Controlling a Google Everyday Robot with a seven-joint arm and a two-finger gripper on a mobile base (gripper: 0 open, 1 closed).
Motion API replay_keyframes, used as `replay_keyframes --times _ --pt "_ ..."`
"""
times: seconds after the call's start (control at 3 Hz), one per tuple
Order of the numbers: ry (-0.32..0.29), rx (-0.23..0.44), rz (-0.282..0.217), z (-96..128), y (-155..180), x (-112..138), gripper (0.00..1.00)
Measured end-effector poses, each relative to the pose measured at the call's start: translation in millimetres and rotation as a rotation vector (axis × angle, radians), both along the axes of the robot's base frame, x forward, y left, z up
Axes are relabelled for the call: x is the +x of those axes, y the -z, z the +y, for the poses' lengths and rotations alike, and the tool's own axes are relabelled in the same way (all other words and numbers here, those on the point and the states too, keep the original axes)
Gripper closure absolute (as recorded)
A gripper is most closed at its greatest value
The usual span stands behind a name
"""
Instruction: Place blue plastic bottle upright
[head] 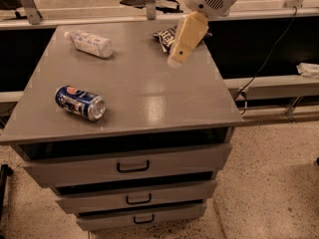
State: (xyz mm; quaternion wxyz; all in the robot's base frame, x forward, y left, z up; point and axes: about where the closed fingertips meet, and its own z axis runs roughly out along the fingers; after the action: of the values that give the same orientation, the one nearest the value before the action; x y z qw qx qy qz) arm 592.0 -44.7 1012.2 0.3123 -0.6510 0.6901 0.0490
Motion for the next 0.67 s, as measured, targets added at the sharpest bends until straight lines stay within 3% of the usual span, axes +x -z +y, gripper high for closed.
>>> replay_keyframes --times 0.33,0.67 --pt "-0.001 0.001 0.0 0.7 -0.1 0.0 0.0" --pt "0.028 0.061 0.021 22.3 3.0 8.3 0.0"
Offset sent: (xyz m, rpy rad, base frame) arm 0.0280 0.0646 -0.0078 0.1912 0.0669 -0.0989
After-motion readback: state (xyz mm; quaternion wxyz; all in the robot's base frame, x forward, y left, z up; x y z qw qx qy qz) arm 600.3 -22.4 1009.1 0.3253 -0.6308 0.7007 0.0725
